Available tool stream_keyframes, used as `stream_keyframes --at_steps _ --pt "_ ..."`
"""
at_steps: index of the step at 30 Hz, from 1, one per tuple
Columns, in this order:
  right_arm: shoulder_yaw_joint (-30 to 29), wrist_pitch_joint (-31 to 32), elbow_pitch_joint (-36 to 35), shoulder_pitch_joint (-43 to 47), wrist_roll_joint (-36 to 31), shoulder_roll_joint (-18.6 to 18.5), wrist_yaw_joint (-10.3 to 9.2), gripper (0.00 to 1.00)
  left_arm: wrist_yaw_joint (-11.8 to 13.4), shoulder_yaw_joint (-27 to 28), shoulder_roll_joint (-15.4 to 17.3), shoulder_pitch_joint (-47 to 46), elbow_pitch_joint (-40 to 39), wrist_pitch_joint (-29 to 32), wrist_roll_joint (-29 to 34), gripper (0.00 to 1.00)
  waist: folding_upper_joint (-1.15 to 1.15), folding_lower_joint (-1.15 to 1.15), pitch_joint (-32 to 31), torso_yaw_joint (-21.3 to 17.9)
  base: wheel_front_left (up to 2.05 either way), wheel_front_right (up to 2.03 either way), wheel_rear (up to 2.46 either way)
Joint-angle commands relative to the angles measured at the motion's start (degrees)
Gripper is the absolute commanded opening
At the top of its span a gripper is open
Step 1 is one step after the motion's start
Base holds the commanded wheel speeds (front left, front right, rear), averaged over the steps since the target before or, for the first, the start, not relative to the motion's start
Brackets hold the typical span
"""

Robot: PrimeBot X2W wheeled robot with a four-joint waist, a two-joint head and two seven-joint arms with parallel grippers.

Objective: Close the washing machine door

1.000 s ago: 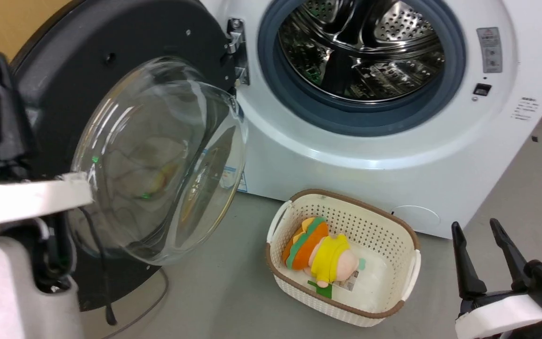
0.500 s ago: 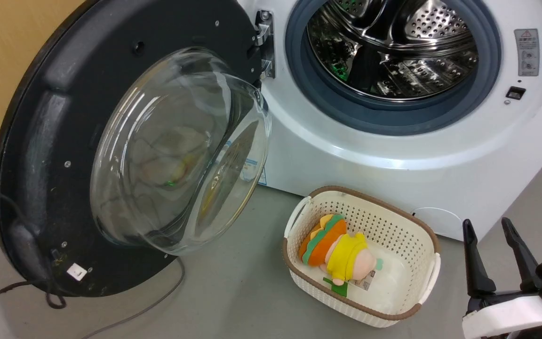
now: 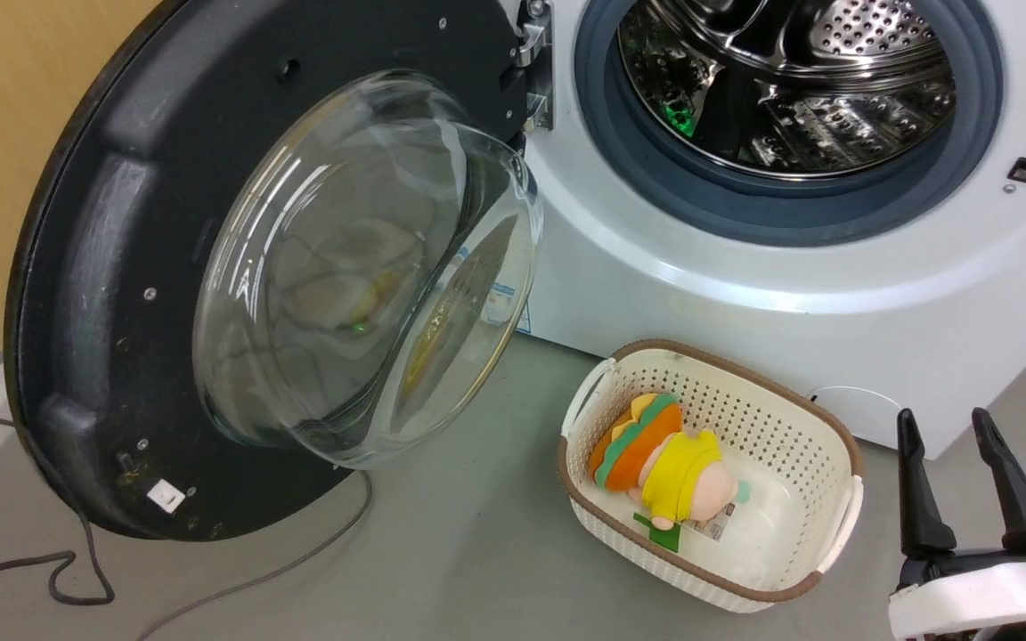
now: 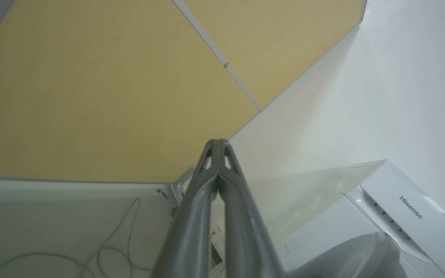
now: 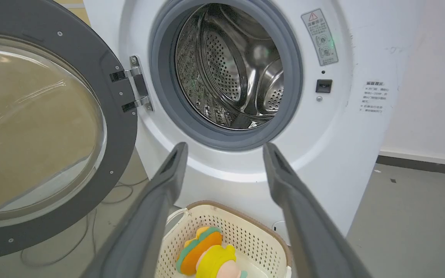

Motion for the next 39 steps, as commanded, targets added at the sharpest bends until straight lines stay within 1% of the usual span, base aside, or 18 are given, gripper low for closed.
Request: stream_keyframes --at_steps 1,5,9,17,22,27,32,38,39 --pt "-0.37 -0.56 -0.03 -0.83 0.39 0.19 0.03 1.0 -0.53 1.16 0.57 -0.4 1.25 1.78 -2.54 0.0 0.0 0.0 0.24 0.3 0.0 0.0 0.0" --pt "-0.63 -1.04 -0.14 -1.07 0.47 0.2 0.04 1.0 -1.65 1.8 0.55 0.89 4.21 6.51 -7.17 0.0 0.0 0.0 0.8 0.81 0.0 0.0 0.0" --pt "-0.92 -1.52 -0.22 -1.4 0.59 0.21 0.04 1.0 -2.42 1.14 0.19 3.05 5.87 11.01 -11.16 0.0 0.0 0.0 1.34 1.2 0.0 0.0 0.0" --pt "-1.64 -2.48 -0.24 -1.77 1.27 0.23 0.04 1.0 -3.0 -3.06 -0.94 9.27 2.78 17.1 -19.22 0.0 0.0 0.0 2.21 1.97 0.0 0.0 0.0" --pt "-2.23 -3.07 -0.1 -2.04 1.74 0.24 0.04 1.0 -3.32 -6.39 -2.55 12.58 -0.84 20.77 -25.9 0.0 0.0 0.0 2.59 2.77 0.0 0.0 0.0" --pt "-2.55 -3.67 -0.01 -2.34 2.3 0.25 0.04 1.0 -3.63 -10.47 -3.1 16.43 -4.47 24.46 -30.75 0.0 0.0 0.0 2.88 3.56 0.0 0.0 0.0" --pt "-2.71 -4.27 0.16 -2.36 2.87 0.26 0.05 1.0 -3.94 -15.02 -4.02 20.12 -10.11 28.58 -36.87 0.0 0.0 0.0 2.85 4.11 0.0 0.0 0.0" --pt "-2.32 -4.28 0.32 -2.53 2.74 0.26 0.05 1.0 -3.95 -23.56 -4.85 24.62 -17.47 32.19 -38.09 0.0 0.0 0.0 2.32 2.64 0.0 0.0 0.0" --pt "-2.32 -4.28 0.32 -2.53 2.74 0.26 0.05 1.0 -3.95 -23.56 -4.85 24.62 -17.47 32.19 -38.09 0.0 0.0 0.0 2.32 2.64 0.0 0.0 0.0"
